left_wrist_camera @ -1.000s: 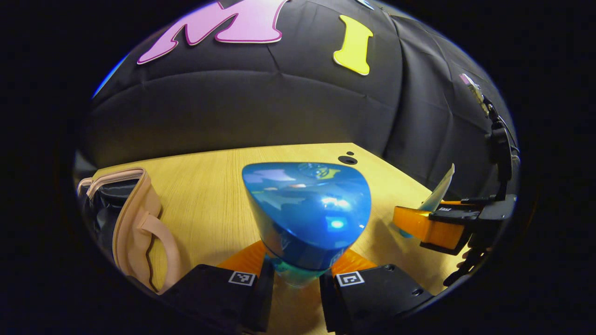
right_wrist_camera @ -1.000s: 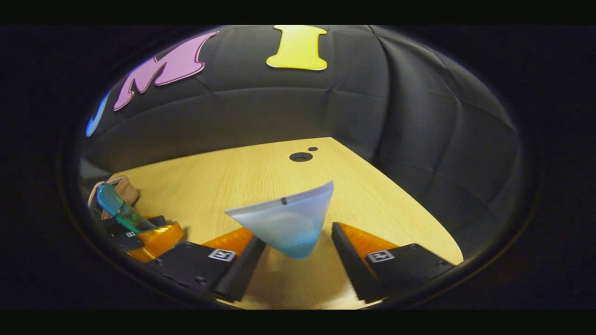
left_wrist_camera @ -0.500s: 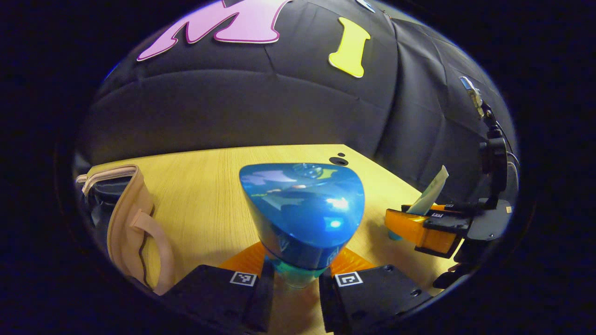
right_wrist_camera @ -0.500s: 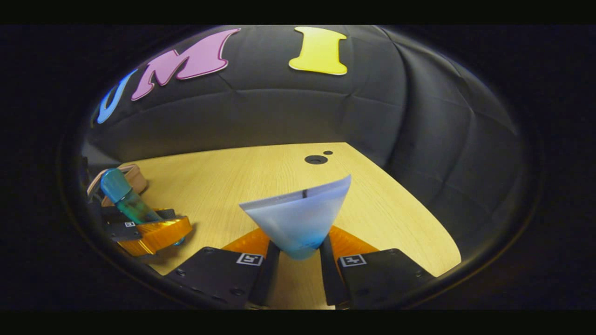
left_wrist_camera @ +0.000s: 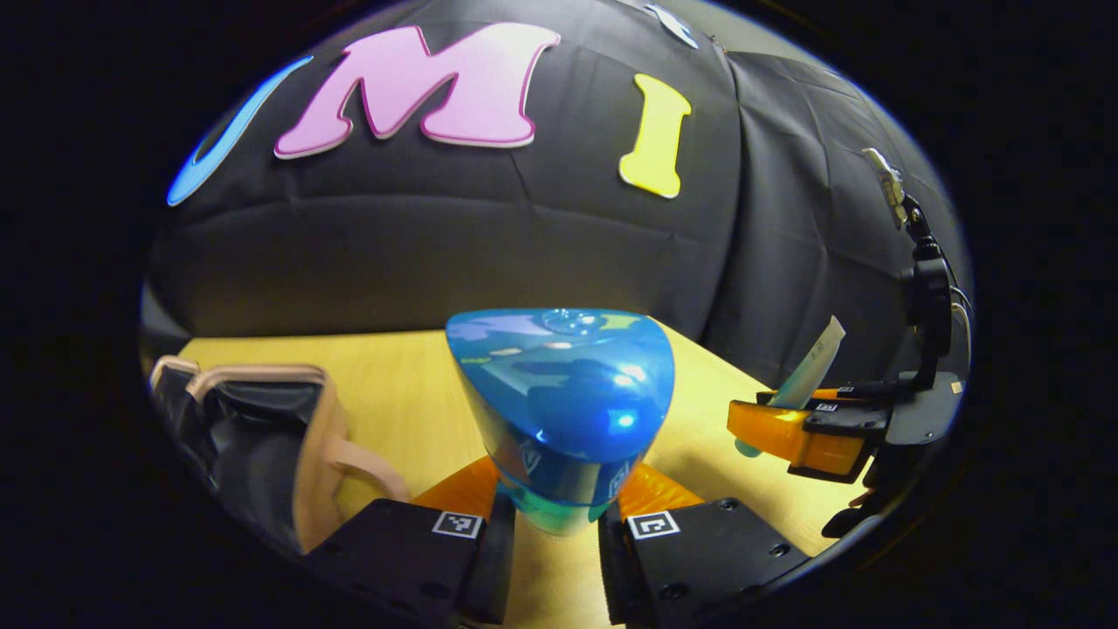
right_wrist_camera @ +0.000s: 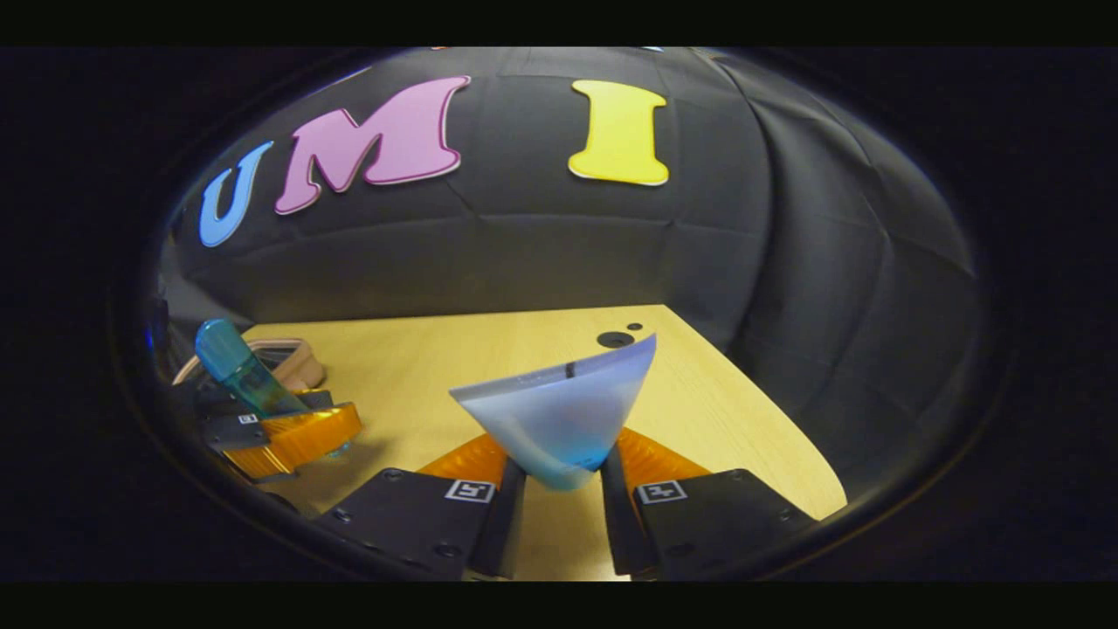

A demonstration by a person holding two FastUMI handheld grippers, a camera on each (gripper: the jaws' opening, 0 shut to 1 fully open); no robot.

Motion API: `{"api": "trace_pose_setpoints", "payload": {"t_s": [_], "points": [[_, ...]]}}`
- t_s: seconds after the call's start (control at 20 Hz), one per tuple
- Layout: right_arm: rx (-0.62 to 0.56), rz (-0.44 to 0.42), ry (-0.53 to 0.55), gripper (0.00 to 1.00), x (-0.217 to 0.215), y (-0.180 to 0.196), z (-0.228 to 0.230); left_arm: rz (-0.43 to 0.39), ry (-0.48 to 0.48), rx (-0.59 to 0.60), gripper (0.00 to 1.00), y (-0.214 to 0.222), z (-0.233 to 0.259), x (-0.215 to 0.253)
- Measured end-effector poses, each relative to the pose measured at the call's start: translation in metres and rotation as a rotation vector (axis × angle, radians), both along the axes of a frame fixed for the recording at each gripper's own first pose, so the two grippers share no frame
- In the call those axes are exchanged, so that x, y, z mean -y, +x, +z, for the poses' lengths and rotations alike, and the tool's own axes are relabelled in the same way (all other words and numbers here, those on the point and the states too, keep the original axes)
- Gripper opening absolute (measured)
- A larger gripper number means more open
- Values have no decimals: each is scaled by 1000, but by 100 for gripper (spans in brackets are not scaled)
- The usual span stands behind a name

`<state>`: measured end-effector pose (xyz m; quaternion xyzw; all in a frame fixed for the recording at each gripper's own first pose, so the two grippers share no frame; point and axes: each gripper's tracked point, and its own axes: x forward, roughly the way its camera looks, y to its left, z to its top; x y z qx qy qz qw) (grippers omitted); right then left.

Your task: First open the suitcase, pack the skin care products into it, and then close the suitcase.

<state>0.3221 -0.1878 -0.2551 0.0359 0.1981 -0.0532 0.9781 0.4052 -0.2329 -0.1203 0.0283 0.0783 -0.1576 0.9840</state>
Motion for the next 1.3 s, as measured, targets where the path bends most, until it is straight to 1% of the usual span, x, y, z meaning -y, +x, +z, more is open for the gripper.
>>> {"api": "trace_pose_setpoints", "payload": {"t_s": [0.05,0.1,0.15,0.3,0.4,0.55,0.75,0.8,0.85,0.9,0.95,1.0,1.05,1.1,1.15,1.2,1.25,1.3], "points": [[12,22,5,43,-13,-3,10,13,-7,6,46,-6,9,-13],[23,47,4,44,-27,-6,20,32,-12,9,49,-13,17,-26],[33,76,1,43,-42,-8,28,53,-17,10,46,-20,23,-40],[56,172,14,43,-94,-16,54,136,-25,-8,46,-40,36,-94],[64,237,24,43,-131,-19,69,199,-6,-36,46,-54,35,-135],[78,326,58,43,-189,-23,91,288,20,-91,46,-70,27,-197],[92,415,96,43,-249,-29,111,401,41,-219,46,-73,-7,-265],[88,433,98,43,-258,-31,112,425,52,-247,46,-73,-15,-278],[82,448,100,43,-266,-33,114,437,71,-285,50,-68,-29,-291],[78,459,108,43,-272,-36,116,443,91,-318,46,-66,-38,-299],[73,471,114,43,-276,-40,118,444,104,-353,46,-64,-47,-304],[68,481,110,43,-278,-43,119,444,111,-386,46,-61,-53,-306],[62,488,97,43,-276,-48,118,439,109,-424,49,-57,-60,-304],[51,496,81,43,-275,-53,116,435,102,-461,43,-55,-65,-304],[44,502,77,44,-275,-57,114,424,95,-493,46,-51,-71,-306],[39,502,80,43,-274,-62,113,419,93,-526,46,-48,-77,-307],[35,502,87,43,-273,-65,113,414,92,-563,49,-42,-83,-306],[31,502,88,43,-273,-67,112,416,90,-602,46,-36,-89,-306]]}}
